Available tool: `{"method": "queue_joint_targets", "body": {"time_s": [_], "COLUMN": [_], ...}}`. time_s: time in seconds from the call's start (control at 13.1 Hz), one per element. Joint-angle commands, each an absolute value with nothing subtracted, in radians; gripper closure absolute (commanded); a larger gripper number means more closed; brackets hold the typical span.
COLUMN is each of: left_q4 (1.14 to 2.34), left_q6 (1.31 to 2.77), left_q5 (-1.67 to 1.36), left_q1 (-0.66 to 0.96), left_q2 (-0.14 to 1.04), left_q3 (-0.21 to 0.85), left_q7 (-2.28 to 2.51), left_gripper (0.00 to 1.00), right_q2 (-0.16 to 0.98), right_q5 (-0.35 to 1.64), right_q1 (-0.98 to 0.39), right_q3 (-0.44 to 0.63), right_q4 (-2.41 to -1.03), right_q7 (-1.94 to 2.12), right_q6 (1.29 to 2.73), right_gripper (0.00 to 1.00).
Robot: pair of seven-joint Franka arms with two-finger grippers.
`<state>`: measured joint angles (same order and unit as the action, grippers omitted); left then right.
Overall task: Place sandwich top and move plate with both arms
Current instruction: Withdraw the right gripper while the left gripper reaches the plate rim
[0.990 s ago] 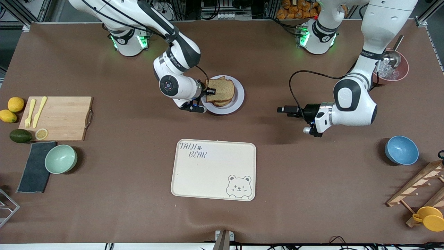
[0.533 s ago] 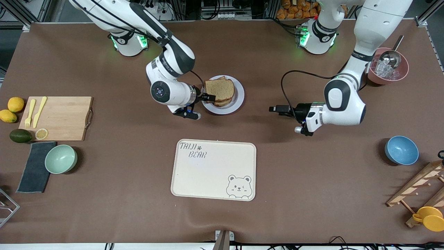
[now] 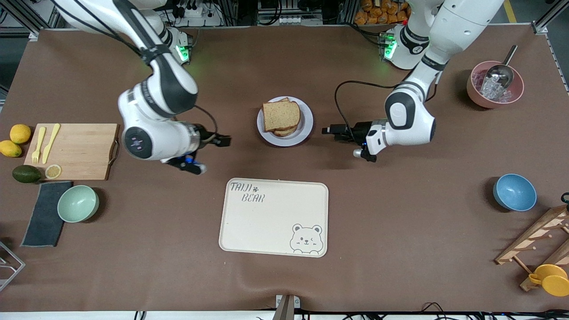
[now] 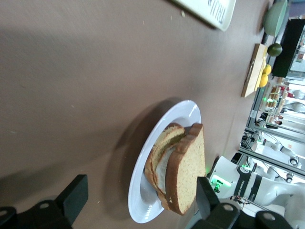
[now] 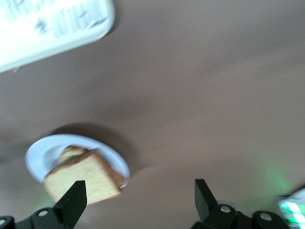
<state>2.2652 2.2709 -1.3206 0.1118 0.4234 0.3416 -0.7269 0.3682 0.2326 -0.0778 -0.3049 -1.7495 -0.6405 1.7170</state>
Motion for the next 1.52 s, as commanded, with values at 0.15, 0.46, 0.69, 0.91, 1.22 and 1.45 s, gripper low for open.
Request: {"method": "queue_joint_targets", "body": {"time_s": [0.15,0.46,0.69,0.91,1.22,1.45], "left_q4": [2.290,2.293,2.292,2.292,2.289,2.286], "left_q6": [2.348,2.362,2.362,2.364,2.365,2.365], "left_q5": [-1.384,-1.384,-1.435,-1.463,-1.491,-1.523], "left_q1": [0.202,0.227,0.254,0.270,0.287,0.293], "left_q2": [0.445,0.469,0.477,0.479,0.485,0.495], "left_q3": [0.345,0.345,0.351,0.351,0.351,0.351], "left_q7": [-0.795,-0.795,-0.795,-0.796,-0.798,-0.815], "left_gripper": [0.00,0.00,0.00,0.00,0.00,0.00], "right_q2": [0.321,0.267,0.221,0.134,0.034,-0.008], "right_q5": [0.045,-0.083,-0.054,-0.020,-0.020,-0.021], "right_q1": [-0.008,0.047,0.074,0.075,0.055,0.009], "right_q3": [-0.293,-0.278,-0.214,-0.158,-0.098,-0.040], "right_q4": [-1.700,-1.683,-1.638,-1.611,-1.611,-1.612], "right_q7": [-0.520,-0.370,-0.224,-0.163,-0.104,-0.088], "right_q6": [1.608,1.594,1.540,1.471,1.437,1.443], "right_gripper": [0.00,0.00,0.00,0.00,0.00,0.00]}}
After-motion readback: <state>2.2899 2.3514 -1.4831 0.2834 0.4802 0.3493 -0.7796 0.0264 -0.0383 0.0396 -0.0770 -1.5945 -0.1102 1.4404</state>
